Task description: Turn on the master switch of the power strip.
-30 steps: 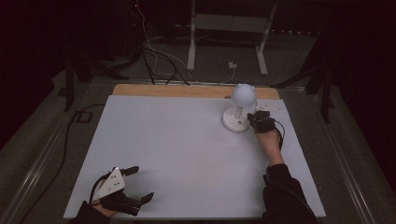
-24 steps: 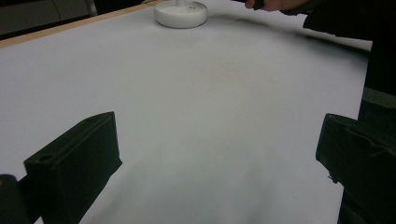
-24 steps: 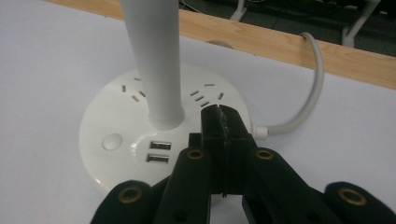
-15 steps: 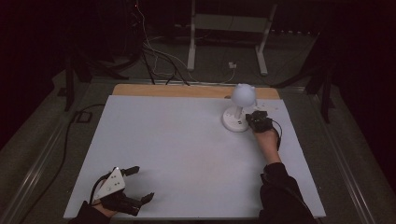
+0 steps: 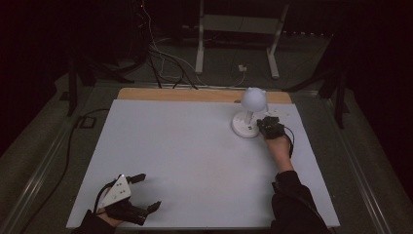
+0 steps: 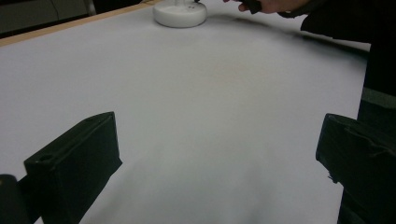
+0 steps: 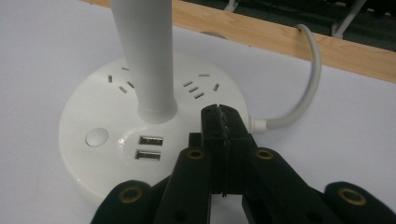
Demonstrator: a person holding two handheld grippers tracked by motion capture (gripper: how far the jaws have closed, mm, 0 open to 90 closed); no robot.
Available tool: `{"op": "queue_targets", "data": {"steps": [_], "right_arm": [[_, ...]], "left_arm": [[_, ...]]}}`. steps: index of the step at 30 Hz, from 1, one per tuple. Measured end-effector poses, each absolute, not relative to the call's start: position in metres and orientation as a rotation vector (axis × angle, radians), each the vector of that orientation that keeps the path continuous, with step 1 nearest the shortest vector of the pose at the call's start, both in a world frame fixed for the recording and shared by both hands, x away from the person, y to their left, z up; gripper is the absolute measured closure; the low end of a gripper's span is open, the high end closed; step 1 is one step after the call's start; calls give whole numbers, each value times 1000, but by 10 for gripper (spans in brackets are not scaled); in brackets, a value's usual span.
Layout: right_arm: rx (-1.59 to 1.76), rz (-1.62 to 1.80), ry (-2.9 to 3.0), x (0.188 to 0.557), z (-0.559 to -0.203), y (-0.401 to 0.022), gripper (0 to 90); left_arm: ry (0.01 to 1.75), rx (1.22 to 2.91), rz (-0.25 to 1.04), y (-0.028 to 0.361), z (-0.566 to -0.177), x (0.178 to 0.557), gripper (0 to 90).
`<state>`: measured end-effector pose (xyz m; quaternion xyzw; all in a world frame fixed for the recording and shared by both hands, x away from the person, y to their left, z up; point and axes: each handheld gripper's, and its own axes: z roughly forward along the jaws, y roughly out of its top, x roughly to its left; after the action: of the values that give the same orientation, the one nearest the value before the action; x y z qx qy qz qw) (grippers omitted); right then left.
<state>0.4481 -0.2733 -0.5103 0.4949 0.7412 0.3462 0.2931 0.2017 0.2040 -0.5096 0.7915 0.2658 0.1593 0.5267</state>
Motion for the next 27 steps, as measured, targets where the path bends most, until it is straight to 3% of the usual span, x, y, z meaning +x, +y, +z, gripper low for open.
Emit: {"op": "queue_targets", "data": {"steps": [27], "right_arm": [[1316, 851, 1976, 449, -513, -261, 900]], "left_arm": [[636, 1891, 382, 205, -510, 202, 2]]}}
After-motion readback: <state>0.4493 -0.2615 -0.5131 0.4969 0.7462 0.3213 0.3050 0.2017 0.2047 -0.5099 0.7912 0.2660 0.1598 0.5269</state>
